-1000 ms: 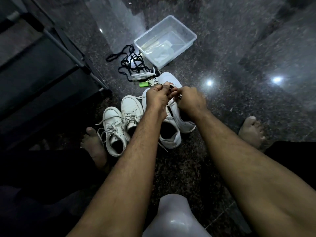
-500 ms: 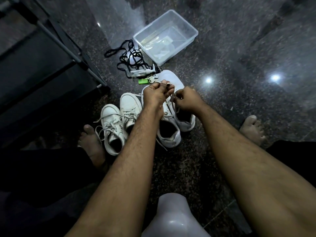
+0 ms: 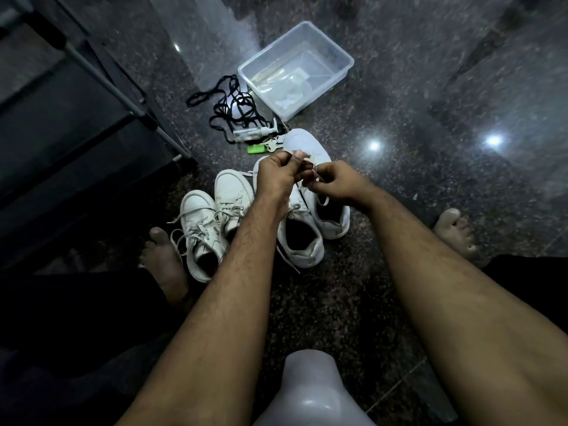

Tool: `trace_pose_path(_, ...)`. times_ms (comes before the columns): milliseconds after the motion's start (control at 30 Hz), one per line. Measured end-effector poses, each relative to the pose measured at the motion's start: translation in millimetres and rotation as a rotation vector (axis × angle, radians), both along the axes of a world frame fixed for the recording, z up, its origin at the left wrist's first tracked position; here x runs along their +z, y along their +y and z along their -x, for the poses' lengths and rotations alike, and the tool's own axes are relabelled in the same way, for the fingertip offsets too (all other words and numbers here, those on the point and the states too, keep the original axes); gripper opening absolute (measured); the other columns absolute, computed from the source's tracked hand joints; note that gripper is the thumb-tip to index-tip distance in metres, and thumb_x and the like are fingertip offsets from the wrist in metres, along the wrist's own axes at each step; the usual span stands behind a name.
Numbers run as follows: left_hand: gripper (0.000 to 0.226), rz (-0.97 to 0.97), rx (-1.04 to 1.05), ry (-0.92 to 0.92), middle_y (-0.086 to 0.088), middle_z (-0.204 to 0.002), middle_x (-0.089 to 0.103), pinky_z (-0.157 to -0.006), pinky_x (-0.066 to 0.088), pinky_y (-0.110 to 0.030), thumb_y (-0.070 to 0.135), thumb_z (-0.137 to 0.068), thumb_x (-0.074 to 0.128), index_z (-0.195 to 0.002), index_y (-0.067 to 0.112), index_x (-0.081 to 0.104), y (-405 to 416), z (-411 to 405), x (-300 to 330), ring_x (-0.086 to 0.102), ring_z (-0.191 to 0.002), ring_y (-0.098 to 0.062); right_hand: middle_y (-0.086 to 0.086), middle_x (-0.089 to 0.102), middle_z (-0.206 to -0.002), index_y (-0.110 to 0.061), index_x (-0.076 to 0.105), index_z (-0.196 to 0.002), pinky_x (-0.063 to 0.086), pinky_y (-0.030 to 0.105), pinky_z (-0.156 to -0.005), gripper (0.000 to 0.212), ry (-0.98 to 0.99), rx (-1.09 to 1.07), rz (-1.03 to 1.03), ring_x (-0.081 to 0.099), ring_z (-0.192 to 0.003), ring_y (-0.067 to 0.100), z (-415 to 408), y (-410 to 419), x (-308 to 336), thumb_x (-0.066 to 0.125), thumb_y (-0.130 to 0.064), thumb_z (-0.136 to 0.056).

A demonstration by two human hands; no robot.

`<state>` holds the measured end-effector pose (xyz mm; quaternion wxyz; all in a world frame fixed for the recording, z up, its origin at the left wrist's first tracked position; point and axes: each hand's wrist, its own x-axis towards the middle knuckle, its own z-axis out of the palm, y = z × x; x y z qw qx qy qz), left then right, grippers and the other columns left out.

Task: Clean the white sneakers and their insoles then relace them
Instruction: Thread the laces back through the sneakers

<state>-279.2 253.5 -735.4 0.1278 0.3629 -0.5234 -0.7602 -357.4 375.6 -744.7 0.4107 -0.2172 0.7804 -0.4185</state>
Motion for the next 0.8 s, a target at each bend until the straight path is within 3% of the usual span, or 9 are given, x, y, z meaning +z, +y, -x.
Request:
trace_pose_path(100, 0.017, 0.045, -0.029, 0.002, -0.011, -0.069, 0.068, -0.063, 0.057, -0.024, 0.003, -0.098, 0.059, -0.083, -0.001, 0.067, 3, 2, 1, 0.068, -0.063, -0.018, 0.014, 0.069, -0.07, -0.005, 0.067, -0.084, 0.059, 0.05, -0.064, 0.02, 0.128, -0.035, -0.07, 0.067, -0.06, 0.025, 1, -7, -4, 0.064, -0.025, -0.088)
trace_pose_path(167, 0.017, 0.062, -0.047, 0.009, -0.013, -0.072, 0.069, -0.065, 0.058, -0.027, 0.004, -0.098, 0.059, -0.084, -0.001, 0.067, 3, 2, 1, 0.069, -0.066, -0.02, 0.006, 0.071, -0.065, -0.013, 0.068, -0.081, 0.057, 0.04, -0.058, 0.015, 0.153, -0.071, -0.096, 0.068, -0.056, 0.023, 2, -9, -1, 0.057, -0.018, -0.091)
trace_pose_path(233, 0.016, 0.074, -0.051, 0.006, -0.014, -0.073, 0.069, -0.068, 0.06, -0.029, 0.004, -0.098, 0.058, -0.085, -0.001, 0.067, 3, 1, 1, 0.069, -0.066, -0.02, 0.006, 0.071, -0.068, -0.013, 0.069, -0.085, 0.053, 0.038, -0.057, 0.019, 0.093, -0.188, -0.032, 0.064, -0.057, 0.026, 2, -11, 4, 0.052, -0.007, -0.09)
trace_pose_path(333, 0.015, 0.098, -0.025, -0.032, -0.009, -0.071, 0.066, -0.061, 0.057, -0.025, 0.007, -0.099, 0.057, -0.092, -0.003, 0.066, 2, 0, 1, 0.063, -0.059, -0.011, 0.008, 0.068, -0.083, -0.005, 0.069, -0.102, 0.052, 0.033, -0.057, 0.031, -0.136, -0.495, 0.206, 0.058, -0.066, 0.021, 2, -15, 12, 0.049, 0.007, -0.083)
trace_pose_path(433, 0.017, 0.116, -0.1, -0.099, -0.003, -0.075, 0.066, -0.058, 0.049, -0.024, 0.015, -0.101, 0.056, -0.093, 0.006, 0.068, 3, -3, 1, 0.056, -0.061, -0.01, -0.003, 0.069, -0.091, -0.019, 0.073, -0.1, 0.04, 0.029, -0.066, 0.035, -0.355, -0.66, 0.445, 0.054, -0.073, 0.011, 11, -18, 25, 0.053, -0.006, -0.073)
trace_pose_path(500, 0.019, 0.142, -0.176, -0.13, 0.0, -0.077, 0.066, -0.058, 0.044, -0.019, 0.02, -0.102, 0.055, -0.09, 0.014, 0.069, 6, -4, 2, 0.055, -0.063, -0.007, -0.006, 0.072, -0.096, -0.02, 0.069, -0.104, 0.042, 0.029, -0.076, 0.028, -0.439, -0.727, 0.622, 0.061, -0.088, 0.01, 21, -18, 36, 0.053, -0.009, -0.083)
trace_pose_path(600, 0.018, 0.169, -0.169, -0.118, -0.001, -0.077, 0.063, -0.054, 0.04, -0.008, 0.018, -0.103, 0.053, -0.093, 0.011, 0.066, 9, -3, 5, 0.054, -0.056, 0.007, -0.003, 0.071, -0.113, -0.024, 0.063, -0.111, 0.049, 0.033, -0.086, 0.022, -0.51, -0.781, 0.862, 0.065, -0.107, 0.017, 28, -16, 47, 0.054, -0.013, -0.095)
trace_pose_path(700, 0.023, 0.176, -0.181, -0.097, -0.004, -0.071, 0.059, -0.057, 0.04, -0.009, 0.015, -0.104, 0.05, -0.086, 0.011, 0.063, 11, 1, 8, 0.052, -0.053, 0.005, -0.011, 0.065, -0.121, -0.025, 0.064, -0.116, 0.051, 0.034, -0.085, 0.029, -0.331, -0.751, 0.812, 0.06, -0.11, 0.015, 21, -19, 42, 0.058, -0.008, -0.093)
trace_pose_path(800, 0.027, 0.165, -0.232, -0.114, -0.003, -0.064, 0.052, -0.053, 0.037, -0.014, 0.011, -0.105, 0.046, -0.083, 0.013, 0.061, 15, 2, 9, 0.047, -0.048, 0.001, -0.003, 0.064, -0.125, -0.012, 0.069, -0.109, 0.047, 0.027, -0.1, 0.033, -0.014, -0.61, 0.694, 0.057, -0.124, 0.012, 15, -27, 33, 0.053, 0.009, -0.09)
